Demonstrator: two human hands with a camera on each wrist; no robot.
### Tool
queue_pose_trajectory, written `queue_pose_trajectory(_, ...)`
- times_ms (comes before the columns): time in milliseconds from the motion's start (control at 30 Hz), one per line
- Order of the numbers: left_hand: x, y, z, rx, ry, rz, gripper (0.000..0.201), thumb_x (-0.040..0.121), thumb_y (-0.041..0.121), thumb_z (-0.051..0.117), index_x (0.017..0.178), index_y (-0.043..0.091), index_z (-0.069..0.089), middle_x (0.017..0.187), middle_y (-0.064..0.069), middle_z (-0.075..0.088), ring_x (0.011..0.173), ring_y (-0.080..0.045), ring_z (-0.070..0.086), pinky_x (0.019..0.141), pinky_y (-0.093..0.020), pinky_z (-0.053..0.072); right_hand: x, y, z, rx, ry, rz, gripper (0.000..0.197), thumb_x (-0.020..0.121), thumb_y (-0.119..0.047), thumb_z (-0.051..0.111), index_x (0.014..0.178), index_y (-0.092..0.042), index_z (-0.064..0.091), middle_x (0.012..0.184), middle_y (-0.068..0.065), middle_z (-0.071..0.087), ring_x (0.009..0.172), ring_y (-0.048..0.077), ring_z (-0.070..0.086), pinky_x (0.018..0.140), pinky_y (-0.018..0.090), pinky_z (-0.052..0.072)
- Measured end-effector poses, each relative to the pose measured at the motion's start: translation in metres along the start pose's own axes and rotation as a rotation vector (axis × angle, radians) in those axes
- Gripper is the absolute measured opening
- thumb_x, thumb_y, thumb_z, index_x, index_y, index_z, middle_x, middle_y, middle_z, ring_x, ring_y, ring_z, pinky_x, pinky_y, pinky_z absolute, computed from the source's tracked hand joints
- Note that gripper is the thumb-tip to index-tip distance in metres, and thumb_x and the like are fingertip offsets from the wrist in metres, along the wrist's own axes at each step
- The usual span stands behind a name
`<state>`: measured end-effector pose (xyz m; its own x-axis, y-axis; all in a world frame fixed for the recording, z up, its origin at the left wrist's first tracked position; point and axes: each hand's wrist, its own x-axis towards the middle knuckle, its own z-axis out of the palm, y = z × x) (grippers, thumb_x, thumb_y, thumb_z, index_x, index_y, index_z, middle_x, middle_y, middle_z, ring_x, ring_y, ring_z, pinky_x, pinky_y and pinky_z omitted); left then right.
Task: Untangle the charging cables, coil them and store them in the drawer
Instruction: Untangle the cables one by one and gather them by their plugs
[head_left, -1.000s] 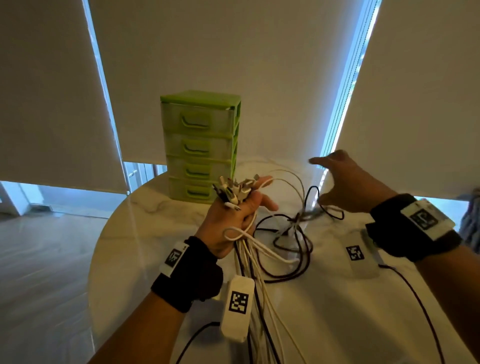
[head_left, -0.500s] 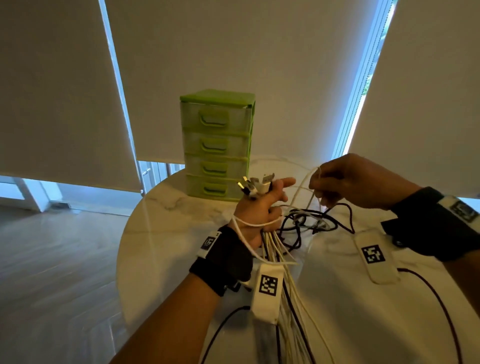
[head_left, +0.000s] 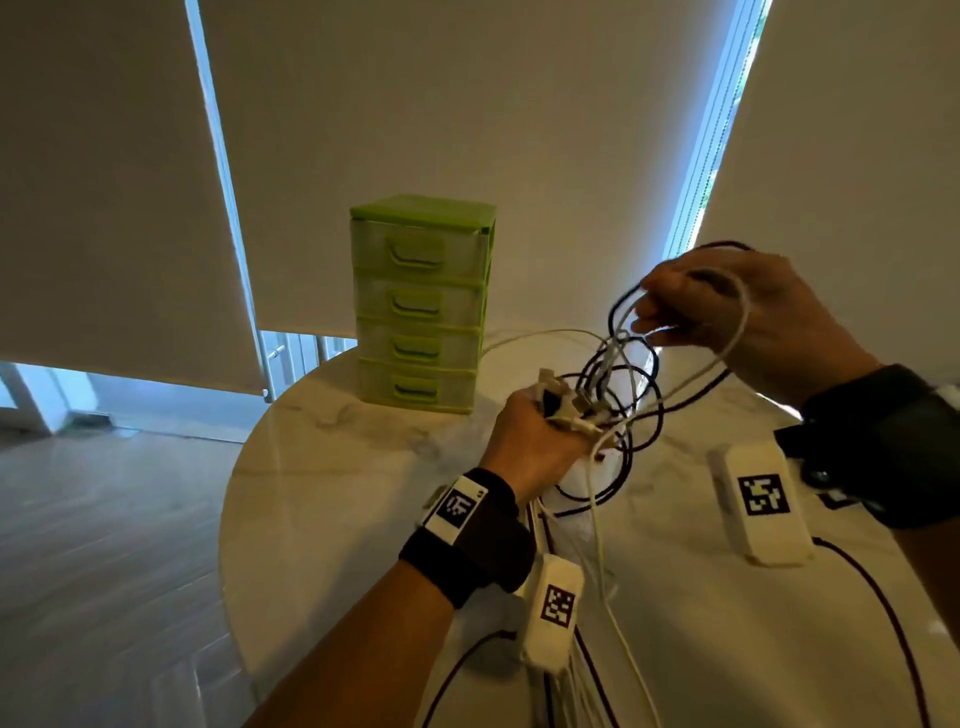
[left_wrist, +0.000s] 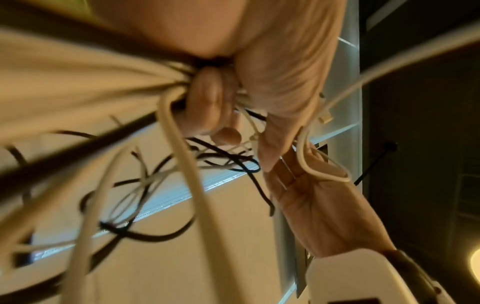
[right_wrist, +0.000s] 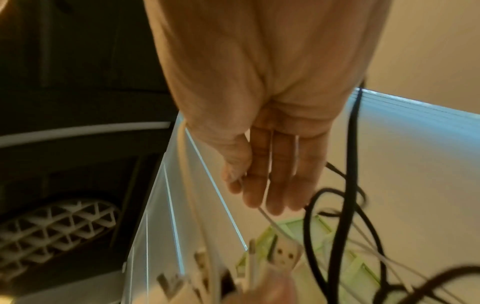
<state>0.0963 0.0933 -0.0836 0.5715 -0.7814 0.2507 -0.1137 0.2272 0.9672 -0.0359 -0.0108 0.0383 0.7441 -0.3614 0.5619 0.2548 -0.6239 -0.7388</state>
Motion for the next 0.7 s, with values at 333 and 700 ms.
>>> queue_pose_trajectory(333,0.003,0.003,0.014,-0.129,0.156,0.075,0.022,0.085,0.008,0.072,0.070,0.025,0.068,0.070,0.006,0.069,0.078,-0.017,0.067,0.083,-0.039,0.055,-0.013,0.004,0.029,-0.058,-0.133,-0.059,0.021,0.092,-0.018,0.054,0.106,-0.011,0.067,0.093,0.008,0.073,0.088,0.017,0.070,0.073,0.026,0.058)
queue_pose_trajectory(700,0.000,0.010,-0.017,-0.628,0.134,-0.090,0.018,0.097,0.021,0.053,0.090,0.013,0.067,0.064,0.002,0.049,0.035,-0.003,0.023,0.032,-0.016,0.017,-0.021,0.065,0.008,-0.715,-0.199,0.210,0.015,0.090,-0.028,0.063,0.095,-0.019,0.074,0.086,-0.008,0.066,0.079,0.011,0.059,0.070,0.017,0.042)
